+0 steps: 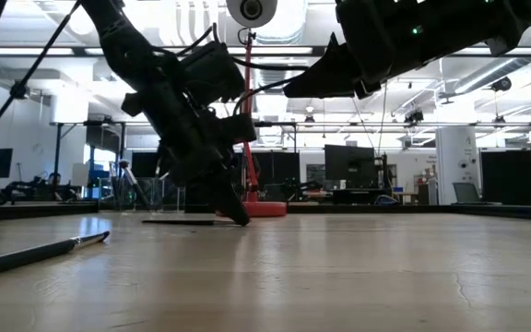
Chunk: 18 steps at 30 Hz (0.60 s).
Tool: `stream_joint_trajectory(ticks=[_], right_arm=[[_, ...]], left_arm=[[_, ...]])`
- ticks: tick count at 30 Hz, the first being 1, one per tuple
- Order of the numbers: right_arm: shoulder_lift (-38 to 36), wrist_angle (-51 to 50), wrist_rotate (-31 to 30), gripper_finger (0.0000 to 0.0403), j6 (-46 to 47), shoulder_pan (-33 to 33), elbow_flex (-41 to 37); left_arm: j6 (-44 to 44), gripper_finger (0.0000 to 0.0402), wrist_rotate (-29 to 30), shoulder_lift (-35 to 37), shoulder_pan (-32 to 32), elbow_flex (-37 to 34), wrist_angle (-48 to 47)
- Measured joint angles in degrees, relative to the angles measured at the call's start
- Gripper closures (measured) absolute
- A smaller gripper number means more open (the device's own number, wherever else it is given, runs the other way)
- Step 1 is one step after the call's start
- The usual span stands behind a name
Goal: Pick & Place Makeup Supplies
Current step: Put the makeup brush into the transparent organizer
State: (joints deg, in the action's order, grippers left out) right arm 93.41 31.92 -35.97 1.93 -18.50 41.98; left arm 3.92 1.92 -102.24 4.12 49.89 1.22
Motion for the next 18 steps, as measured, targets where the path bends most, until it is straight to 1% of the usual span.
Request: stream_joint_trajectory(ticks=[3,10,15,18], right_arm=[[0.0,0.0,0.0,0.0385,0.0,0.0,0.0],[0.0,-0.1,0.0,0.0385,0.0,0.0,0.0],[0.0,-0.3,0.0,0.0385,-0.2,0.0,0.0],[0.0,-0.2,0.0,0.0385,-0.3,0.0,-0.3]], left_arm=[[-0.2,0.0401,1.5,2.3,0.0,0.0,-3.1],[-1.6,0.0401,4.1,10.1,-0.1,-0.1,-5.1],[-3.8,0.0401,4.5,16.1,-0.1,-0.6,-4.2],[-5.9,0.0401,4.5,19.0,-0.5,-1.0,-1.3]])
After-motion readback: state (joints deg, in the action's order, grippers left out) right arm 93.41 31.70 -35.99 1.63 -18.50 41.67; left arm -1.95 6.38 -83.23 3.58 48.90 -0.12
